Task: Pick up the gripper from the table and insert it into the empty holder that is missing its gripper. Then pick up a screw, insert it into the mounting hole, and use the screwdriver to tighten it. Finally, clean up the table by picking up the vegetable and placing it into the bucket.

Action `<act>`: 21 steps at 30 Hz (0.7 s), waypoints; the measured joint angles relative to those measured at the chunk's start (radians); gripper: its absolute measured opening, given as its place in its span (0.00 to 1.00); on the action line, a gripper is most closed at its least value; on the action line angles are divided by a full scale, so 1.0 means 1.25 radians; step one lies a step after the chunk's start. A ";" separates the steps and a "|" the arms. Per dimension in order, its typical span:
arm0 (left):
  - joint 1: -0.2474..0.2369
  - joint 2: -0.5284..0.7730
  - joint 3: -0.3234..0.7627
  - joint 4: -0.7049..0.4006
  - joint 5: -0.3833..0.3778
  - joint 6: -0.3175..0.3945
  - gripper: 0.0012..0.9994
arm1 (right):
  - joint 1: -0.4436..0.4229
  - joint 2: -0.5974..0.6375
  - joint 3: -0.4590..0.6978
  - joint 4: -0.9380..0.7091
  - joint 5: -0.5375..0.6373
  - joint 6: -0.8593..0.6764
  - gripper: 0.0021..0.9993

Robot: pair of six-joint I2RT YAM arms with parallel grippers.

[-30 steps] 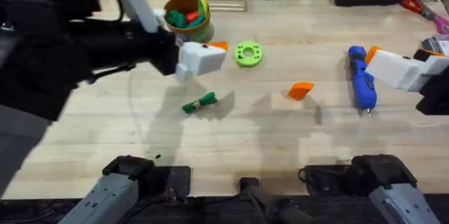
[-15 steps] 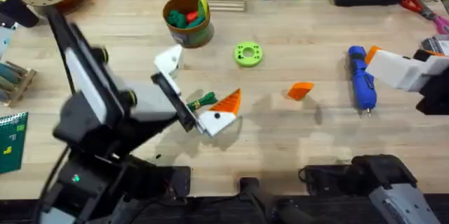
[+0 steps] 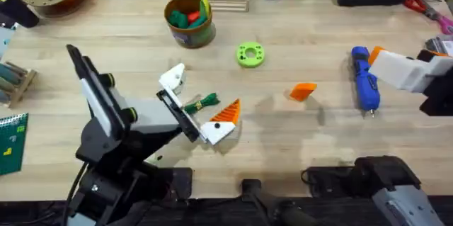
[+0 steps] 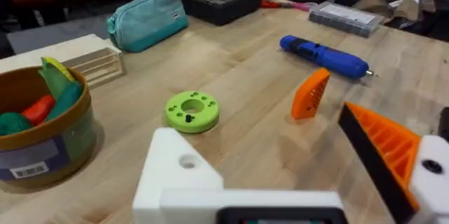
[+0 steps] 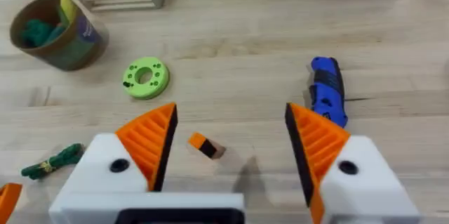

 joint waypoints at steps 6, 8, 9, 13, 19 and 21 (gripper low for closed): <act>0.000 0.000 0.000 -0.004 0.000 -0.015 0.99 | 0.000 0.000 0.000 0.000 0.000 0.000 0.90; 0.000 0.000 0.000 -0.004 0.000 -0.017 0.99 | 0.000 0.000 0.000 0.000 0.000 0.000 0.90; 0.000 0.001 0.000 -0.004 0.000 -0.019 0.99 | 0.000 0.000 0.000 0.000 0.000 0.000 0.90; 0.000 0.001 0.000 -0.004 0.000 -0.019 0.99 | 0.000 0.000 0.000 0.000 0.000 0.000 0.90; 0.000 0.001 0.000 -0.004 0.000 -0.019 0.99 | 0.000 0.000 0.000 0.000 0.000 0.000 0.90; 0.000 0.001 0.000 -0.004 0.000 -0.019 0.99 | 0.000 0.000 0.000 0.000 0.000 0.000 0.90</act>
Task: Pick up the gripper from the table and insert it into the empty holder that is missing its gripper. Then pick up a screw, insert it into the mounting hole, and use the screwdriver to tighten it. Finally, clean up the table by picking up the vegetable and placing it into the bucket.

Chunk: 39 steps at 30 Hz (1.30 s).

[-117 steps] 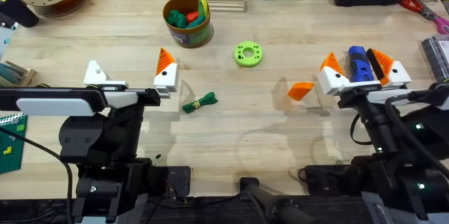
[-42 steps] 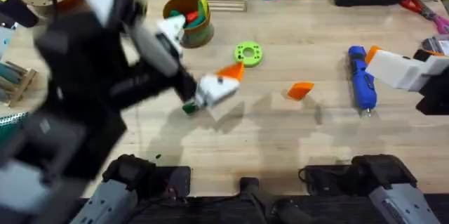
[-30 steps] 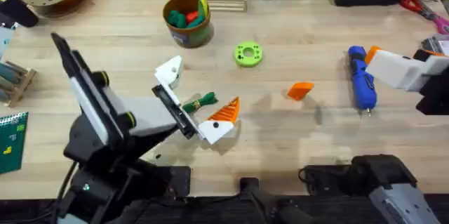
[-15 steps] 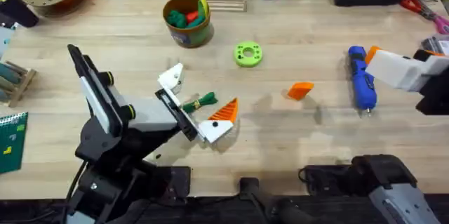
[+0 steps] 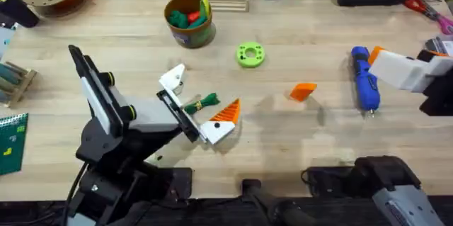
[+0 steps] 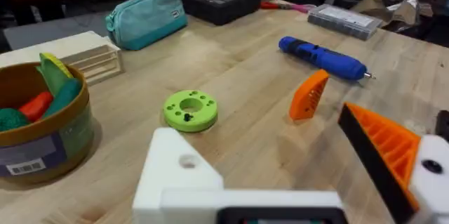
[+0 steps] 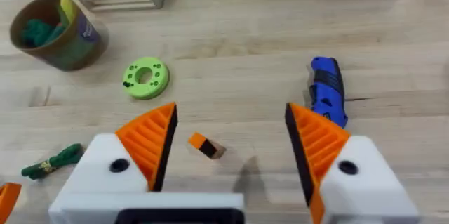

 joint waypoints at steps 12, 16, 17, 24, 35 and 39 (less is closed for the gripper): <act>0.000 0.000 0.000 0.000 0.000 0.000 0.99 | 0.000 0.000 0.000 0.001 0.000 0.000 0.90; 0.000 0.000 0.000 0.000 0.000 0.000 0.99 | 0.000 0.044 0.000 0.002 -0.076 -0.055 0.90; 0.000 0.000 0.000 0.000 0.000 0.000 0.99 | 0.001 0.075 0.000 -0.004 -0.090 -0.071 0.90; 0.000 0.000 0.000 0.000 0.000 0.000 0.99 | 0.057 0.370 0.000 -0.077 -0.123 -0.279 0.90; 0.000 0.000 0.000 0.000 0.000 0.000 0.99 | 0.162 0.477 0.000 -0.074 -0.092 -0.496 0.90; 0.000 0.000 0.000 0.000 0.000 0.000 0.99 | 0.162 0.521 0.001 -0.072 -0.083 -0.513 0.90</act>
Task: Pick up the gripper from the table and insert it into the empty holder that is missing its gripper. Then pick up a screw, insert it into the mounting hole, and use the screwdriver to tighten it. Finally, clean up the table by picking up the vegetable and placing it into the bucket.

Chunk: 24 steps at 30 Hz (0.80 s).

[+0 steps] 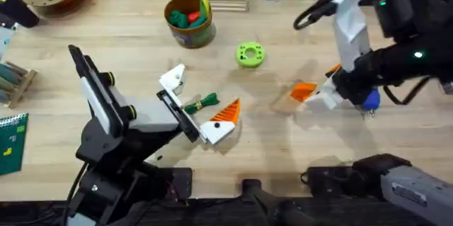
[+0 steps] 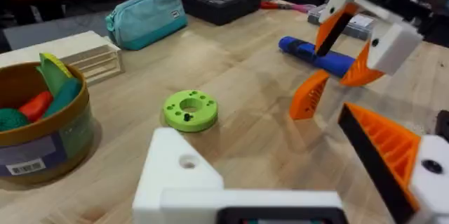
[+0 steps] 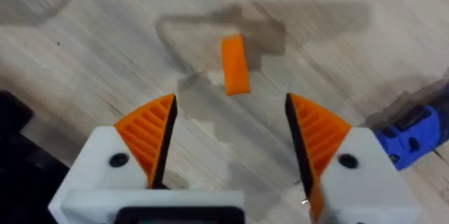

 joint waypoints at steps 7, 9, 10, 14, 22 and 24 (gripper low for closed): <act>0.000 0.000 0.000 0.000 0.000 0.000 0.99 | 0.002 0.081 0.000 0.036 0.009 -0.009 0.90; 0.000 0.000 0.000 0.000 0.000 0.000 0.99 | 0.002 0.082 0.000 0.046 0.009 -0.012 0.90; 0.000 0.000 0.000 0.000 0.000 0.000 0.99 | 0.002 0.083 0.000 0.051 0.009 -0.012 0.90; 0.000 0.000 0.000 0.000 0.000 0.000 0.99 | 0.002 0.103 0.004 0.055 0.012 -0.015 0.88; 0.000 0.000 0.000 0.000 0.000 0.000 0.99 | 0.003 0.160 0.005 0.059 0.015 -0.015 0.75; 0.000 0.000 0.000 0.000 0.000 0.000 0.99 | 0.007 0.160 0.005 0.061 0.015 -0.015 0.70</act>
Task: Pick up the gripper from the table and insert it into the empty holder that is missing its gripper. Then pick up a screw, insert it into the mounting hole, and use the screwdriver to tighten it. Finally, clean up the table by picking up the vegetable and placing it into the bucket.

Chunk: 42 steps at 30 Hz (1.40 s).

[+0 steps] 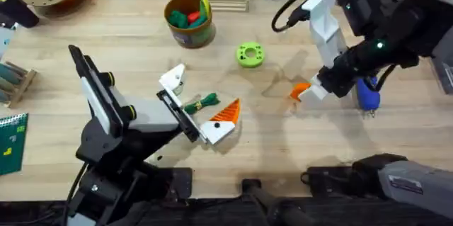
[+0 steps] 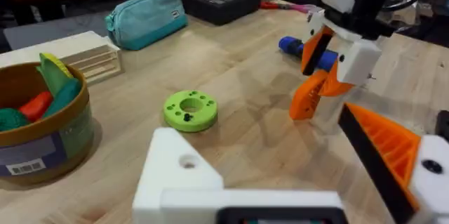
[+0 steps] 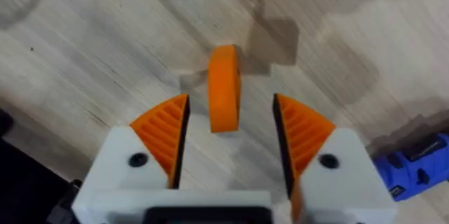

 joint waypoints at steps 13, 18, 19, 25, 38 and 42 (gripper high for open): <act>0.000 0.000 0.000 0.000 0.000 0.000 0.99 | 0.018 0.000 0.002 0.005 0.000 -0.003 0.05; 0.000 0.000 0.000 0.000 0.000 0.000 0.99 | 0.018 -0.002 0.003 0.008 0.000 -0.003 0.02; 0.000 0.000 0.000 0.000 0.000 0.000 0.99 | 0.018 -0.007 0.003 0.008 0.000 -0.002 0.02; 0.000 0.000 0.000 0.000 0.000 0.000 0.99 | 0.007 -0.125 0.004 0.049 -0.020 0.049 0.02; 0.000 0.000 0.000 0.000 0.000 0.000 0.99 | -0.027 0.229 -0.007 0.585 -0.871 0.582 0.02; 0.000 0.000 0.000 0.000 0.000 0.000 0.99 | 0.026 0.278 -0.009 0.701 -0.945 0.699 0.02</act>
